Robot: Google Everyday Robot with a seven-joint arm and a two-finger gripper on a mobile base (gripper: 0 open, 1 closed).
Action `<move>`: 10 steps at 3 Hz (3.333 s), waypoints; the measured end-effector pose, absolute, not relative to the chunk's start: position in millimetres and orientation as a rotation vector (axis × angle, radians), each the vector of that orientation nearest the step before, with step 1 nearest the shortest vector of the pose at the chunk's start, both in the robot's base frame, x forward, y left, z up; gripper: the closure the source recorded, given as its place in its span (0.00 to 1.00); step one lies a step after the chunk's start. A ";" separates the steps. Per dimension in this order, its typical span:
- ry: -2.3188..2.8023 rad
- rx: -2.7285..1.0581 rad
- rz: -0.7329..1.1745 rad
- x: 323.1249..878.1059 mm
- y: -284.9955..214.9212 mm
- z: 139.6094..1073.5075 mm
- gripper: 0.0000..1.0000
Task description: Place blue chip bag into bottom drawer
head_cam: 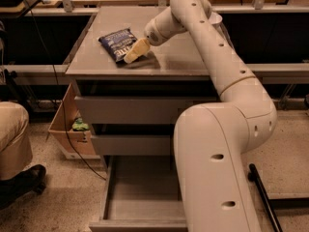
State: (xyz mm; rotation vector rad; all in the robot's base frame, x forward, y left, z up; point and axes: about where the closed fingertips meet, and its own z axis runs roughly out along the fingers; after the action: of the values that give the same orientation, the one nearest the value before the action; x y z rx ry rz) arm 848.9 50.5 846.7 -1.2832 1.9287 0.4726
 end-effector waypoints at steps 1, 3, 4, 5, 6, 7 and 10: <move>1.925 -1.237 0.574 851.6 60.6 844.1 0.18; 1.942 -1.253 0.667 844.5 77.4 831.9 0.73; 1.902 -1.297 0.673 826.4 60.0 849.7 0.96; 1.857 -1.337 0.678 790.0 27.8 879.3 1.00; 1.826 -1.381 0.650 737.9 -9.8 914.6 1.00; 1.856 -1.354 0.659 686.8 -46.9 927.5 1.00; 1.892 -1.419 0.694 676.0 -37.2 895.3 1.00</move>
Offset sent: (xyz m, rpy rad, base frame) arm 0.0169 0.0273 -0.0095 0.1461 0.1360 0.0359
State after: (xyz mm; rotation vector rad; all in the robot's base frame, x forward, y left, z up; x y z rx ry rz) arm 676.0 -37.2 895.3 -1.4191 1.8919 0.6941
